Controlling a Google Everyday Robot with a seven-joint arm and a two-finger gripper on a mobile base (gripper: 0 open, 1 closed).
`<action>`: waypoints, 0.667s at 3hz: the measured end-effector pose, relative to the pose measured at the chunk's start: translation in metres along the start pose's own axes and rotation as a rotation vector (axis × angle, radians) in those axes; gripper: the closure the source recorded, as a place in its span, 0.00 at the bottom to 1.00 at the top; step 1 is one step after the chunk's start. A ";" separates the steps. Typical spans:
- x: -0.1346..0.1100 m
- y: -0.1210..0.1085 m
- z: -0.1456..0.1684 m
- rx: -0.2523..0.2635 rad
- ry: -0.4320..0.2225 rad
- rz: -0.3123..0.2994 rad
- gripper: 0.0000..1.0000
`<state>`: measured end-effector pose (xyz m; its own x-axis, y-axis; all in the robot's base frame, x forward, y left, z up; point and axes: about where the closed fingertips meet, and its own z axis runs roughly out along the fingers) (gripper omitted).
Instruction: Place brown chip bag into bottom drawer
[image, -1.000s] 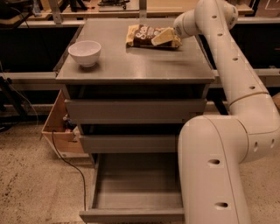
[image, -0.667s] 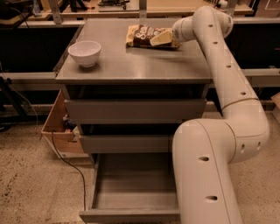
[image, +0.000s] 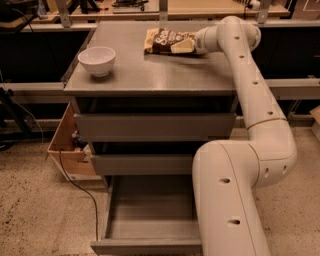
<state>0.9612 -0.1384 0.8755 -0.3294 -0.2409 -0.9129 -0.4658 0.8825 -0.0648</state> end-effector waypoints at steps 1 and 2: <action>0.004 0.002 0.003 -0.018 -0.010 0.015 0.43; 0.003 0.006 0.003 -0.037 -0.018 -0.002 0.65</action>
Offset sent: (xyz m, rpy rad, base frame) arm 0.0453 -0.0140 0.0206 0.0130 -0.0254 0.0668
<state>0.9600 -0.1328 0.8709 -0.3143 -0.2350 -0.9198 -0.4965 0.8665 -0.0517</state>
